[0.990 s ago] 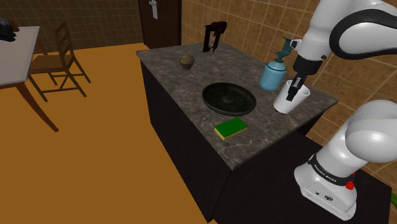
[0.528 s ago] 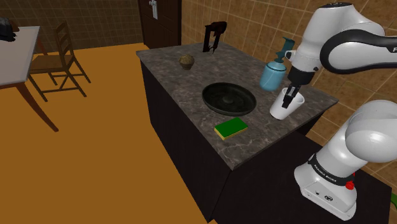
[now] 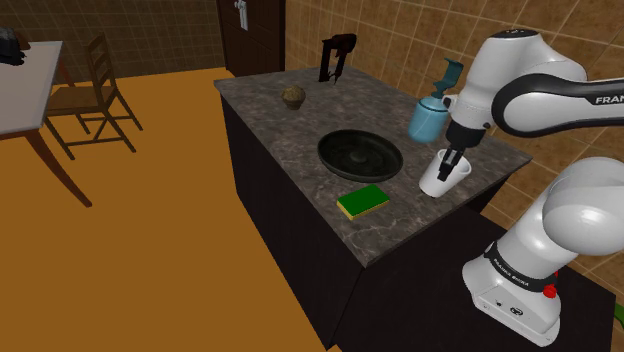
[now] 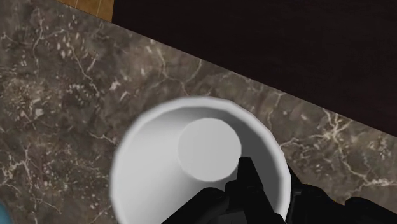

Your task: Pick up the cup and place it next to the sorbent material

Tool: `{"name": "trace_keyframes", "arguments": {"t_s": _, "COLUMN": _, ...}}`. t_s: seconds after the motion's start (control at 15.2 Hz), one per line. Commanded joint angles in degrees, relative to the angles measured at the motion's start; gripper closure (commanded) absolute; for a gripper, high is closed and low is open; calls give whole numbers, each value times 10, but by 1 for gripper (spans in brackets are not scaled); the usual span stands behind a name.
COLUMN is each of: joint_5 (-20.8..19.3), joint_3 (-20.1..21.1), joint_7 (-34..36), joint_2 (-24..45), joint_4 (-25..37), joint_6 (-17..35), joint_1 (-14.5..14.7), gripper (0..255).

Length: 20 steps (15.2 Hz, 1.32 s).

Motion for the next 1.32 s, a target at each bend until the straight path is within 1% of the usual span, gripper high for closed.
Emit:
{"name": "trace_keyframes", "arguments": {"t_s": 0.0, "joint_5": 0, "joint_3": 0, "joint_7": 0, "joint_2": 1, "joint_4": -1, "joint_6": 3, "joint_1": 0, "gripper": 255}}
{"name": "trace_keyframes", "arguments": {"t_s": 0.33, "joint_5": 0, "joint_3": 0, "joint_7": 0, "joint_2": 1, "joint_4": -1, "joint_6": 3, "joint_1": 0, "gripper": 255}}
{"name": "trace_keyframes", "arguments": {"t_s": 0.4, "joint_5": 0, "joint_3": 0, "joint_7": 0, "joint_2": 1, "joint_4": -1, "joint_6": 3, "joint_1": 0, "gripper": 0}}
{"name": "trace_keyframes", "arguments": {"t_s": 0.73, "joint_5": 0, "joint_3": 0, "joint_7": 0, "joint_2": 1, "joint_4": -1, "joint_6": 3, "joint_1": 0, "gripper": 0}}
{"name": "trace_keyframes", "arguments": {"t_s": 0.99, "joint_5": 10, "joint_3": 7, "joint_7": -1, "joint_2": -18, "joint_4": 64, "joint_6": -82, "joint_1": 7, "gripper": 0}}
{"name": "trace_keyframes", "arguments": {"t_s": 1.25, "joint_5": 10, "joint_3": 7, "joint_7": -1, "joint_2": -18, "joint_4": 64, "joint_6": -82, "joint_1": 7, "gripper": 0}}
